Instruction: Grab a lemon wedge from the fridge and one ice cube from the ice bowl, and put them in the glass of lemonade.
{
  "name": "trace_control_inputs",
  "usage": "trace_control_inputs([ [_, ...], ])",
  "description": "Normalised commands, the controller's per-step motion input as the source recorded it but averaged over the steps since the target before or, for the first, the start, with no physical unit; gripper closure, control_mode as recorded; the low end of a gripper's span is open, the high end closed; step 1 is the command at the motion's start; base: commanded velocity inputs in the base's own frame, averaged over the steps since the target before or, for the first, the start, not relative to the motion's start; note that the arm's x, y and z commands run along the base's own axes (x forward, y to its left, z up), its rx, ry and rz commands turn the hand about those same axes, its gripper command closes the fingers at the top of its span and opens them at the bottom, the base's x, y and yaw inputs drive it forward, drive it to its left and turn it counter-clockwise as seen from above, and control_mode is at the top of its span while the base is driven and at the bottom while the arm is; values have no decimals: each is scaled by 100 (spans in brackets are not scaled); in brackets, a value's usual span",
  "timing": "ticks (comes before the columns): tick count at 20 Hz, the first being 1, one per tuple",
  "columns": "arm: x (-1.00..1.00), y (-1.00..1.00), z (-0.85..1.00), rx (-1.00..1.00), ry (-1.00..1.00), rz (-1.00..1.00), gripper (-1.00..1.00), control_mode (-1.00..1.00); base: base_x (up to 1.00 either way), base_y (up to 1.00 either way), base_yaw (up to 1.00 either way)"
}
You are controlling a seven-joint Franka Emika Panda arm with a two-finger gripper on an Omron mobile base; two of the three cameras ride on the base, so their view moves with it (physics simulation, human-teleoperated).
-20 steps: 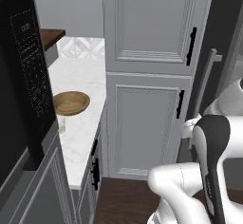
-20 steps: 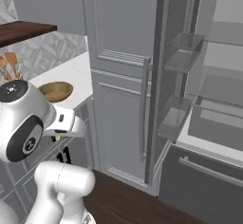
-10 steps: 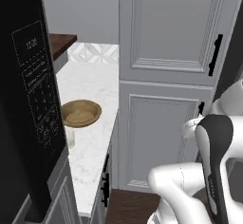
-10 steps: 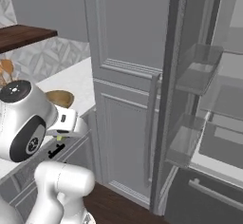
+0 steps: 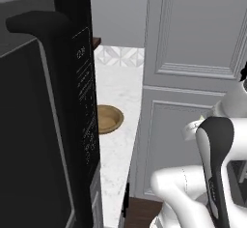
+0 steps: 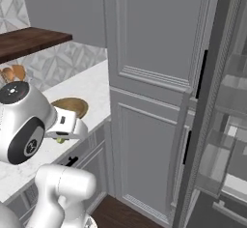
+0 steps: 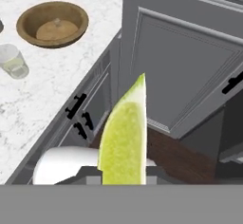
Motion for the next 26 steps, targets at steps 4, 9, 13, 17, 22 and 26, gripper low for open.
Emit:
trace_control_inputs([
  [4, 0, 0, 0, 0, 0, 0, 100, 100, 55, 23, 16],
  [9, 0, 0, 0, 0, 0, 0, 100, 100, 58, 16, 20],
  [13, 0, 0, 0, 0, 0, 0, 100, 100, 65, 10, 21],
  [17, 0, 0, 0, 0, 0, 0, 100, 100, 68, 5, 22],
  [22, 0, 0, 0, 0, 0, 0, 100, 100, 61, 0, 28],
  [26, 0, 0, 0, 0, 0, 0, 100, 100, 53, 0, 31],
])
